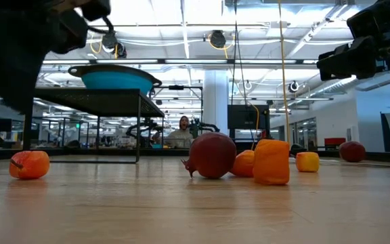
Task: Pick & Place Fruit
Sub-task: Put the yellow pear into the blue strainer bowl on the shelf
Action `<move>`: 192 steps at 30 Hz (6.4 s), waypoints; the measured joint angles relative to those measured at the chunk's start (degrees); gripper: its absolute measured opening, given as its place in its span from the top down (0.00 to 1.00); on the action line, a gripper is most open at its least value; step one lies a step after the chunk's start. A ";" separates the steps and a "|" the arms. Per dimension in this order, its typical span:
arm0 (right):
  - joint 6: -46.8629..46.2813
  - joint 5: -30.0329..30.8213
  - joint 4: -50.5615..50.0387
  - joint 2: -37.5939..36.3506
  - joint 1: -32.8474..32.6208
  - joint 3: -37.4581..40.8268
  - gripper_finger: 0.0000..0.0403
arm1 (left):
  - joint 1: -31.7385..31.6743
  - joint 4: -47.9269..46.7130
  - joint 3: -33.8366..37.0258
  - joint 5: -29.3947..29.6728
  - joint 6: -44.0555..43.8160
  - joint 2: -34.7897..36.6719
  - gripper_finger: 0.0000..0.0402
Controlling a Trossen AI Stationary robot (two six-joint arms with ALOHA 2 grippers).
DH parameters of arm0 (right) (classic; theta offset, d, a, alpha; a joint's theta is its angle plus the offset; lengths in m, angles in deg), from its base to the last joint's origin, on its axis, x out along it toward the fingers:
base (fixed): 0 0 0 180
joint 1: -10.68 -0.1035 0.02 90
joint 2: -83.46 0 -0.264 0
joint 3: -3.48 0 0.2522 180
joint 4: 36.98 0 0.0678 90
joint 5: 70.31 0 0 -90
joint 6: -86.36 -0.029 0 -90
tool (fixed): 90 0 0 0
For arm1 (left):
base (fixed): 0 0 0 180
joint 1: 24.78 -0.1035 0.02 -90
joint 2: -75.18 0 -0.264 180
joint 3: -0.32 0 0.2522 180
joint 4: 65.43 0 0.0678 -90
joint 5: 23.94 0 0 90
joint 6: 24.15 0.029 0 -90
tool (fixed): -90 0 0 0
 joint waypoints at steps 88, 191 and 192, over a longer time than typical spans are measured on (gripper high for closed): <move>-0.02 -0.09 -0.87 0.01 -0.02 0.00 1.00 | -3.07 6.95 4.54 -1.11 -5.75 -7.37 0.67; -0.02 0.00 -0.41 0.00 -0.01 0.00 1.00 | 6.75 46.45 4.43 19.59 75.15 6.08 0.70; -0.02 0.00 -0.41 0.00 -0.02 0.00 1.00 | 6.15 43.85 4.45 19.93 72.65 6.08 0.70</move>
